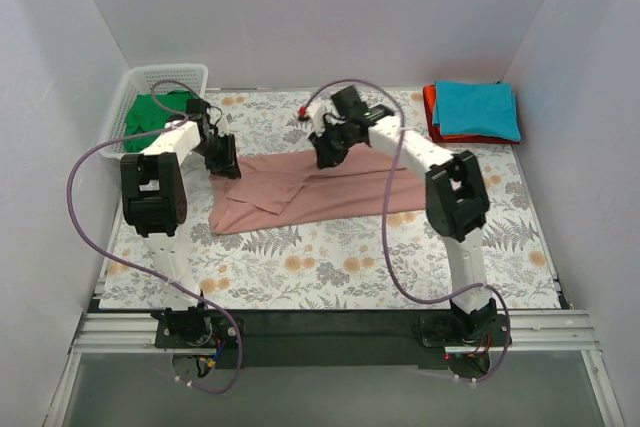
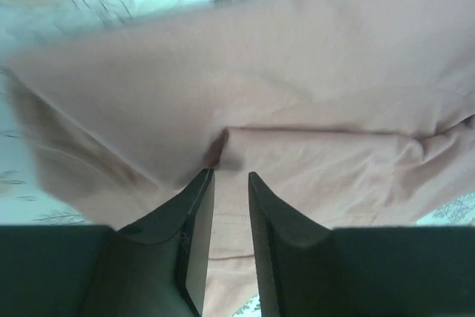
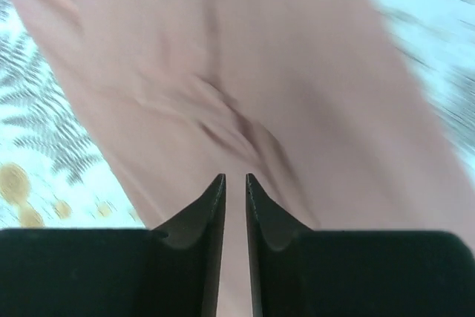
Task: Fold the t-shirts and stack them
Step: Fold the tshirt
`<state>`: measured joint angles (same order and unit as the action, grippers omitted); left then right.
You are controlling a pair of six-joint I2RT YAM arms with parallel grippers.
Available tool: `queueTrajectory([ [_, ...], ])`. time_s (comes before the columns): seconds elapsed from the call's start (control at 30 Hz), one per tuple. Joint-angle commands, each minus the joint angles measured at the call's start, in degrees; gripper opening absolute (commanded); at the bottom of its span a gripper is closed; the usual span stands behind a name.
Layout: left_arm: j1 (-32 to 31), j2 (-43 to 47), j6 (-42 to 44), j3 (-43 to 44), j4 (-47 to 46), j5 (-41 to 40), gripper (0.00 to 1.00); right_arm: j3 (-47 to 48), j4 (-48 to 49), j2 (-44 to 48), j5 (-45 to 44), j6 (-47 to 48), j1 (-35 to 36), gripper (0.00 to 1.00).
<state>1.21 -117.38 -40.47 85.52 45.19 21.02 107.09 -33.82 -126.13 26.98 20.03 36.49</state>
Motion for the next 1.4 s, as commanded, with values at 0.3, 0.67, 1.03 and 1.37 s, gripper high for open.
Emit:
queueTrajectory([
  [0.3,-7.4,8.6,4.0,7.5,5.5,-1.9,0.24,-7.9,-4.3,7.7,-19.4,15.4,-21.4,0.13],
  [0.67,-12.0,5.8,2.4,-4.2,1.6,-6.9,0.08,-15.8,-4.4,3.8,-25.6,20.6,-23.8,0.06],
  [1.03,-11.1,-13.7,9.2,17.2,1.7,-17.1,0.0,-43.9,-10.0,19.6,-15.8,20.8,-18.6,0.02],
  [1.37,-15.3,-15.6,12.1,39.5,-10.0,-16.9,0.27,-35.3,-16.5,34.7,7.5,9.2,10.6,0.09],
])
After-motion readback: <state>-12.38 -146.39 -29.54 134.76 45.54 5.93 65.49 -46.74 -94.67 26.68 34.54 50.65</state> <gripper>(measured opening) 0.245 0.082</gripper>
